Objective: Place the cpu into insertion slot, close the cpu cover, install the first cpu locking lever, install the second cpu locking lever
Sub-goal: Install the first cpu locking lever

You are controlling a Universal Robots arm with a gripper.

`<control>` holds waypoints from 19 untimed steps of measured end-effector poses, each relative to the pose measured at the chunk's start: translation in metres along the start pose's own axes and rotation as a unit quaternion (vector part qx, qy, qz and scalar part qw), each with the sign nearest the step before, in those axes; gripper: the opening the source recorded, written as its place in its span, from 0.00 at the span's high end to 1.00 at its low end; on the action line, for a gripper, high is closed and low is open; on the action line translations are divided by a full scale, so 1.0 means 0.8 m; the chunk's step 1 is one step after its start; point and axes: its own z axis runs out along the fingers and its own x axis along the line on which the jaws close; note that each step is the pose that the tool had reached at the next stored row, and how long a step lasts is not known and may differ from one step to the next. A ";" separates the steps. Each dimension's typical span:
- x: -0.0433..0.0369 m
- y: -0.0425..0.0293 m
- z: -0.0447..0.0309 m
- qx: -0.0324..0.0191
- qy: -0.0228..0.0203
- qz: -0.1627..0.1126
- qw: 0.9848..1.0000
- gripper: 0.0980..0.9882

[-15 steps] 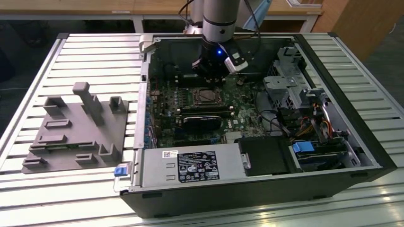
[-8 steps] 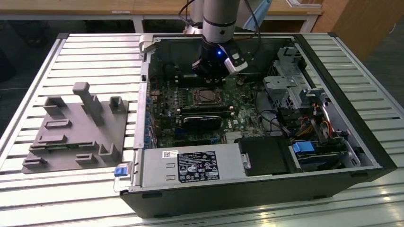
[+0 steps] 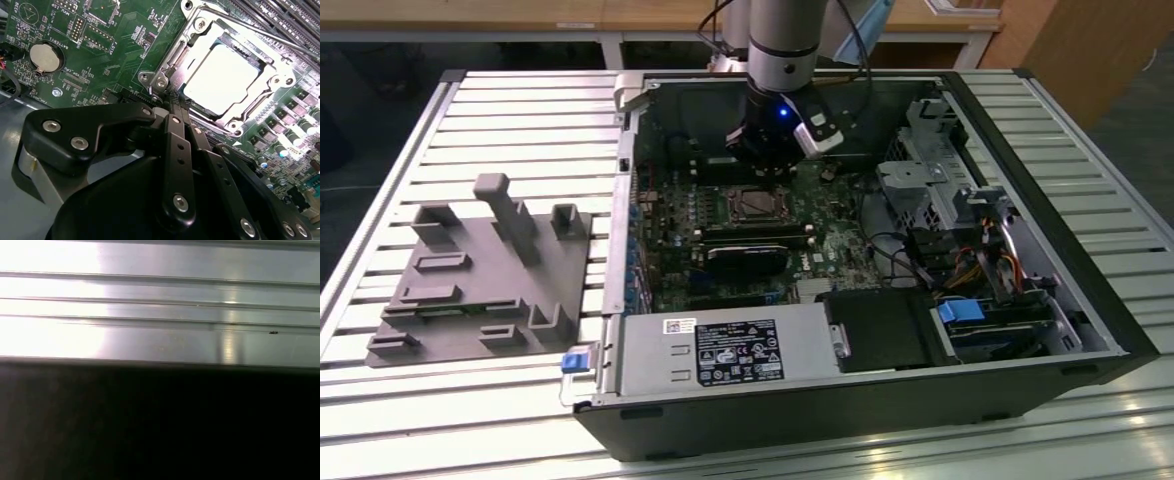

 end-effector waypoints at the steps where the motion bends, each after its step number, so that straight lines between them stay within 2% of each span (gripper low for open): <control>1: 0.000 0.0002 0.0000 0.000 0.000 0.000 1.000 0.99; 14: 0.000 0.0030 -0.0017 -0.005 0.000 0.000 1.000 0.99; 19: 0.000 0.0032 -0.0089 -0.005 0.000 0.000 1.000 0.99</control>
